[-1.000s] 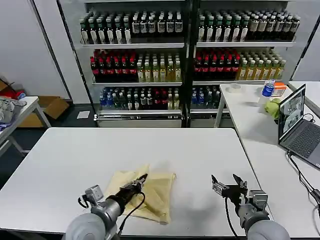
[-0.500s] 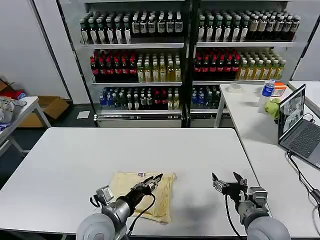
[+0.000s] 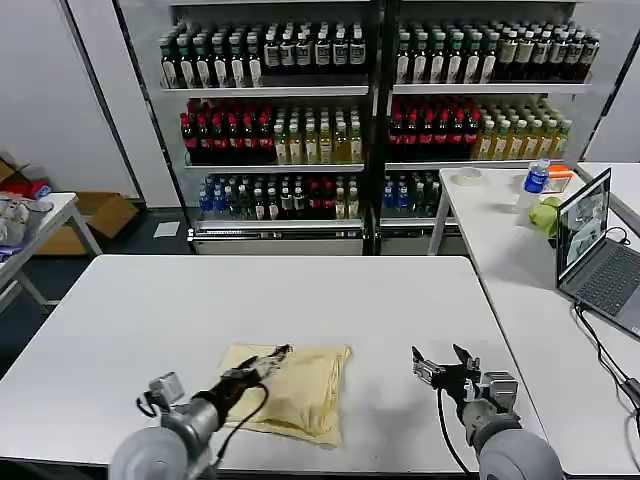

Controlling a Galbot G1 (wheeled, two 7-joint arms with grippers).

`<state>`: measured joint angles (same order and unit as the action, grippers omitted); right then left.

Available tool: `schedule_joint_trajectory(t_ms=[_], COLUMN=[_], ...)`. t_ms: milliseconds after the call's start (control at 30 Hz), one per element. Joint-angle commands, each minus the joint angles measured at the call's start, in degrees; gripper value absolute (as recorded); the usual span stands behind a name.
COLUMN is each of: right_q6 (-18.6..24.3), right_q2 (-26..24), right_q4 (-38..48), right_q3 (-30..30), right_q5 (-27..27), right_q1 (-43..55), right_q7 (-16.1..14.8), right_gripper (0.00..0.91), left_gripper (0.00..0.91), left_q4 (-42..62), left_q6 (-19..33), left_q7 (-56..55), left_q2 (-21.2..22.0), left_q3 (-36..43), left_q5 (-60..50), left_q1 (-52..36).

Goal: Fold and organize the clothes.

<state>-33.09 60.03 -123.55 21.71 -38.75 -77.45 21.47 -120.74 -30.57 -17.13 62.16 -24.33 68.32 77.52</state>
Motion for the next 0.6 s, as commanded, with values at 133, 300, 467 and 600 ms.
schedule_joint_trajectory(t_ms=[133,300,467,600], right_q6=[0.0,0.0,0.0,0.0], right_q2=[0.1,-0.2,-0.5,-0.7], right_q4=[1.0,1.1,0.3,0.4], right_q3=[-1.1,-1.1,-1.0,-0.7], right_q5=[0.1,0.0,-0.2,-0.2], right_q1=[1.2,1.5,1.7,1.3], right_q7=[-0.1,-0.1,0.1,0.1], right_gripper=[0.907,0.907,0.907,0.907], left_gripper=[0.907,0.907,0.907,0.907], left_q4=[7.8,9.2,10.5,10.7], left_q6=[-2.5,-2.5,-2.4,-2.4], left_q7=[7.6,8.5,9.1,9.6], left_q2=[-6.9,-5.7,-5.3,-4.6], left_q3=[-12.5,-10.7,-9.0,-7.7], left_q5=[-2.7,-3.7,-4.4,-5.2], left_q1=[3.9,3.6,2.5,2.5])
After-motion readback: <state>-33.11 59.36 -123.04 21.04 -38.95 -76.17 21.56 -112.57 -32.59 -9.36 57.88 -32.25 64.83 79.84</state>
